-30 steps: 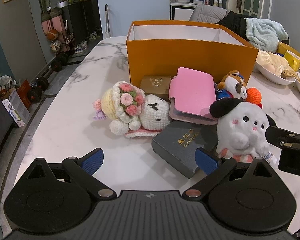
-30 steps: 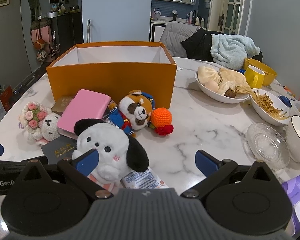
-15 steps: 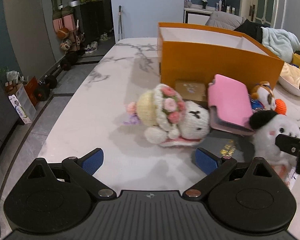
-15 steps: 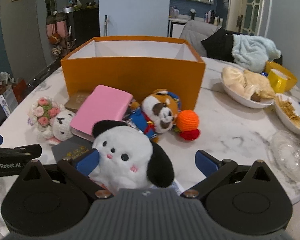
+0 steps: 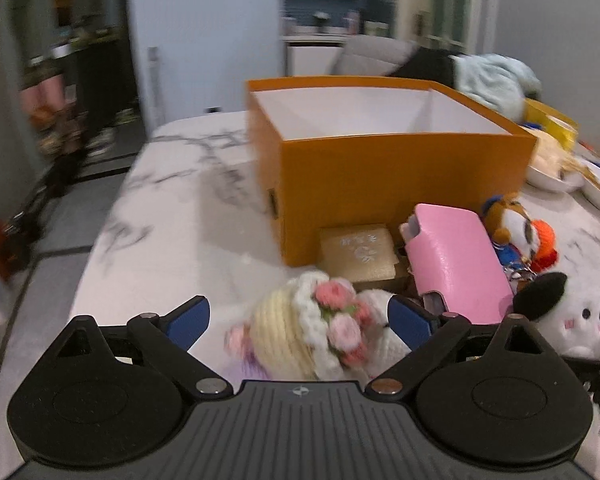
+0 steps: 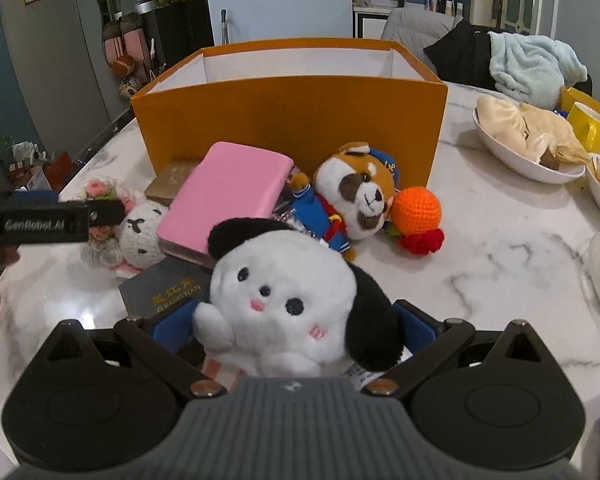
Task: Organize objects
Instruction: 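Reach the left tool to the crocheted bunny while the right tool reaches the white puppy plush, then close the left tool on the bunny while the right tool grips the puppy plush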
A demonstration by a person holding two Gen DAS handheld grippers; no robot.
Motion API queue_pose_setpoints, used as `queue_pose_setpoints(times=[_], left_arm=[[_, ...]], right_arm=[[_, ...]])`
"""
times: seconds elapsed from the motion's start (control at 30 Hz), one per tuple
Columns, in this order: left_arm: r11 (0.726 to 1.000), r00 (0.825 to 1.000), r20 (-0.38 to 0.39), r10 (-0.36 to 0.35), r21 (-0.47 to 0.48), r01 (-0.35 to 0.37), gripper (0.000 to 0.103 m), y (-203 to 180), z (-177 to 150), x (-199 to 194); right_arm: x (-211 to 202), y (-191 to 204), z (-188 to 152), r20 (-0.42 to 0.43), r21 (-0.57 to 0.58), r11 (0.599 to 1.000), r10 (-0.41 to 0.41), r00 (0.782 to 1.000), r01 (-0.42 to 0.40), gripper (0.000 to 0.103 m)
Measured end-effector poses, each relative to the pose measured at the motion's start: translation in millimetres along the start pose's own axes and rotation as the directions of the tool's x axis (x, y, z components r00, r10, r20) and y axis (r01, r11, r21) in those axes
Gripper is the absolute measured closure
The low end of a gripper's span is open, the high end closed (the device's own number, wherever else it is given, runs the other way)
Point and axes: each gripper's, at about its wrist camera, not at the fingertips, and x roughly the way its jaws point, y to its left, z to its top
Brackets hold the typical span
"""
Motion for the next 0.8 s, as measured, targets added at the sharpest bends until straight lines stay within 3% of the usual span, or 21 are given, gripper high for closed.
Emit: queue_pose_setpoints(times=[0.1, 0.2, 0.47, 0.8], left_arm=[[0.994, 0.994, -0.042, -0.103, 0.027, 0.104, 0.000, 6.3, 3.1, 10.6], [0.986, 0.984, -0.069, -0.165, -0.027, 0.163, 0.000, 11.1, 2.7, 18.7], [0.977, 0.979, -0.067, -0.194, -0.104, 0.187, 0.000, 16.3, -2.8, 24.7], [0.968, 0.976, -0.059, -0.210, -0.150, 0.200, 0.000, 21.8, -5.5, 23.6]], right_arm=[[2.7, -3.8, 1.6, -0.009, 0.026, 0.999, 0.032, 0.999, -0.032, 0.001], [6.5, -6.6, 2.4, -0.016, 0.051, 0.997, 0.054, 0.998, -0.054, 0.001], [13.8, -7.5, -1.0, -0.019, 0.070, 0.995, 0.077, 0.997, -0.076, 0.001], [14.1, -10.8, -5.8, 0.007, 0.056, 0.995, 0.080, 0.997, -0.081, 0.012]])
